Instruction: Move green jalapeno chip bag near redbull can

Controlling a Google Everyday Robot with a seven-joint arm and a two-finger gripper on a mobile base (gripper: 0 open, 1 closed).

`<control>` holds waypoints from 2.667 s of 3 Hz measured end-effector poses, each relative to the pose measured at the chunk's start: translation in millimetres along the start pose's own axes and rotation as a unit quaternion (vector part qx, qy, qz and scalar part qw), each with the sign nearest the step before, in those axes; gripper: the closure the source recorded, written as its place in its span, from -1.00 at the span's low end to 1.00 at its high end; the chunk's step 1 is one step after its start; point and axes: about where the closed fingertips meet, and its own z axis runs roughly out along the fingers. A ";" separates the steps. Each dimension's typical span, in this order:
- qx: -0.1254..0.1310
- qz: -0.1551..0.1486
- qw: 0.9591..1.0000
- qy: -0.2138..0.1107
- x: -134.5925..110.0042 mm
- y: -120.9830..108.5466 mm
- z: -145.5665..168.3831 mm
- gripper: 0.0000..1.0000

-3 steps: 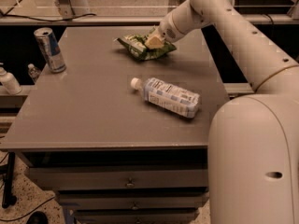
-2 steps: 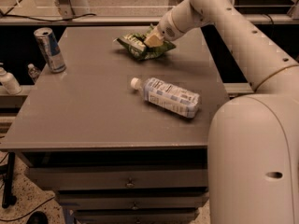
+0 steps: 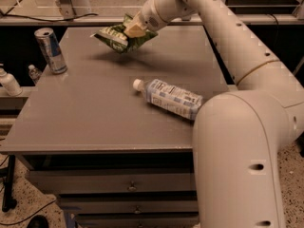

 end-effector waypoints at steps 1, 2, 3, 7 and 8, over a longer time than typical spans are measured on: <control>-0.023 -0.021 0.999 -0.015 -27.0 11.9 17.1 1.00; -0.041 -0.032 0.998 -0.018 -41.4 24.7 30.7 1.00; -0.063 -0.042 0.997 -0.017 -46.2 40.1 37.6 1.00; -0.152 -0.089 0.984 -0.021 -54.7 99.8 43.6 1.00; -0.169 -0.097 0.980 -0.032 -63.3 111.0 50.5 1.00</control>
Offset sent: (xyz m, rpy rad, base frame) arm -0.0215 0.0726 0.0129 0.0044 -0.0028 0.1462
